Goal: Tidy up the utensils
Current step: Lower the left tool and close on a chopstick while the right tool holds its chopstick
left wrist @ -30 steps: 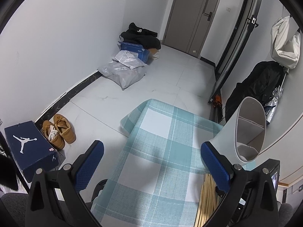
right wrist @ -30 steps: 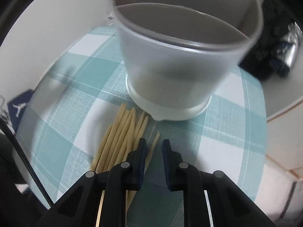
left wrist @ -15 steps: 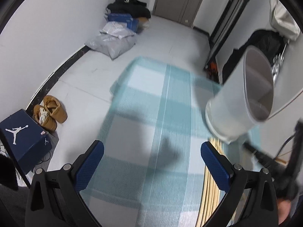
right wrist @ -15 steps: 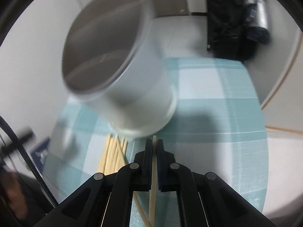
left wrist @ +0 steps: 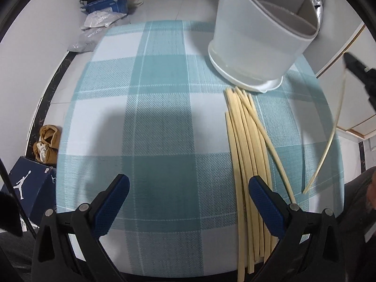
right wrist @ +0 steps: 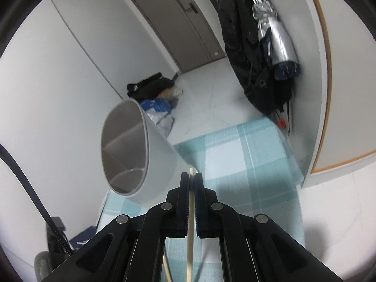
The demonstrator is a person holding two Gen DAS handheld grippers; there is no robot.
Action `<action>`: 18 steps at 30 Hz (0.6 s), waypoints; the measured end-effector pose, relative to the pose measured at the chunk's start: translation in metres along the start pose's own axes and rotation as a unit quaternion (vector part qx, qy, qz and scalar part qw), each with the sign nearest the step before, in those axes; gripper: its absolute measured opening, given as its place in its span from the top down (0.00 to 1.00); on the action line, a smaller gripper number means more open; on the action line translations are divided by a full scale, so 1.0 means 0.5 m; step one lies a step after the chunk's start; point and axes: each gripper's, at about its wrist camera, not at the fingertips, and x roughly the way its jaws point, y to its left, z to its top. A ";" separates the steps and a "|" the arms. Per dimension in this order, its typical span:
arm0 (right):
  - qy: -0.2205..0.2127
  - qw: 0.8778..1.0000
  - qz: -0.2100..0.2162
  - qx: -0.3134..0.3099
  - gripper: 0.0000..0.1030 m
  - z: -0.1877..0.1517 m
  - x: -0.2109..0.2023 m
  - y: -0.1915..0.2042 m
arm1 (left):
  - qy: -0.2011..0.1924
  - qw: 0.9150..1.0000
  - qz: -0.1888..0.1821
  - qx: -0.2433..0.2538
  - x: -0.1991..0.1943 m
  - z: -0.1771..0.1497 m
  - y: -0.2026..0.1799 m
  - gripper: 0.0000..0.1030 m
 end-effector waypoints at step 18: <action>-0.023 0.999 0.017 -0.020 0.97 0.006 -0.019 -0.001 | 0.025 1.000 0.014 0.011 0.011 0.003 -0.015 0.10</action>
